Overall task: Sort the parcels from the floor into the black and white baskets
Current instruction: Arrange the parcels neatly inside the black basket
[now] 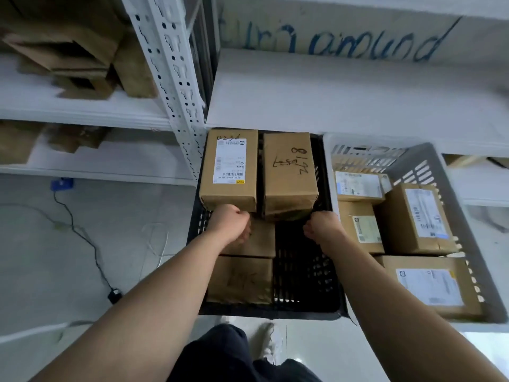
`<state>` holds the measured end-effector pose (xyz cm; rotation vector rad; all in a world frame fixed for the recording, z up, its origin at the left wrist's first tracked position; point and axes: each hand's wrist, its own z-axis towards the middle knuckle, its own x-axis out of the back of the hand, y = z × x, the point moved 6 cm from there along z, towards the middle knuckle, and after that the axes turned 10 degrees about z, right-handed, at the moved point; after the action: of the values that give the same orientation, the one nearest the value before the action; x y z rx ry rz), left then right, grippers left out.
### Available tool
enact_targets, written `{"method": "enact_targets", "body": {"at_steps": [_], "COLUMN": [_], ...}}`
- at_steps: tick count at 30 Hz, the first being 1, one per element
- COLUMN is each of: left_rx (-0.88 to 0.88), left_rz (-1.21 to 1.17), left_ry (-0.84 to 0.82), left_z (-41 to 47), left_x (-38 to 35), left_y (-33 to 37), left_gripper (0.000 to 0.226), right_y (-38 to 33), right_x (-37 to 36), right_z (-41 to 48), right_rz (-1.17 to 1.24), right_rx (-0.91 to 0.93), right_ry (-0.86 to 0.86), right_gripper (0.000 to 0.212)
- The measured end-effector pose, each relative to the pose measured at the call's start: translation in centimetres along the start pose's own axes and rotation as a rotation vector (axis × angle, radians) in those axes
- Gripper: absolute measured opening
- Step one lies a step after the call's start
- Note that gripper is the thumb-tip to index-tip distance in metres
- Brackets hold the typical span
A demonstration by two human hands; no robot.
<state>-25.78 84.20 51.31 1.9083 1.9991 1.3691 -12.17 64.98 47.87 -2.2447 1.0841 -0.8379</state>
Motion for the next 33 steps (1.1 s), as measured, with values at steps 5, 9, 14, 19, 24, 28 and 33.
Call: {"method": "enact_targets", "body": {"at_steps": [5, 9, 14, 19, 24, 28, 33], "left_rx": [-0.179, -0.166, -0.066, -0.039, -0.008, 0.048, 0.021], "left_rz": [0.007, 0.072, 0.049, -0.072, -0.269, -0.375, -0.242], "left_ry": [0.204, 0.104, 0.034, 0.037, 0.049, -0.060, -0.093], "left_z": [-0.5, 0.9, 1.8, 1.7, 0.5, -1.3, -3.9], "left_x": [2.3, 1.1, 0.5, 0.6, -0.2, -1.6, -2.4], "left_y": [6.2, 8.3, 8.9, 8.7, 8.3, 7.4, 6.4], "left_gripper": [0.020, 0.024, 0.050, 0.044, 0.028, 0.026, 0.045], "right_y": [-6.3, -8.1, -8.4, -8.1, -7.4, -5.2, -3.4], "right_x": [2.0, 1.7, 1.7, 2.3, 3.4, 4.3, 5.8], "right_z": [-1.6, -1.5, -1.3, -1.9, -3.2, -4.1, -5.6], "right_rz": [0.068, 0.137, 0.200, 0.282, 0.356, 0.345, 0.188], "right_rx": [0.161, 0.166, 0.139, 0.141, 0.110, 0.089, 0.059], "right_ry": [0.085, 0.026, -0.019, -0.072, -0.123, -0.178, -0.295], "right_gripper": [0.045, 0.046, 0.023, 0.032, 0.031, 0.036, 0.043]}}
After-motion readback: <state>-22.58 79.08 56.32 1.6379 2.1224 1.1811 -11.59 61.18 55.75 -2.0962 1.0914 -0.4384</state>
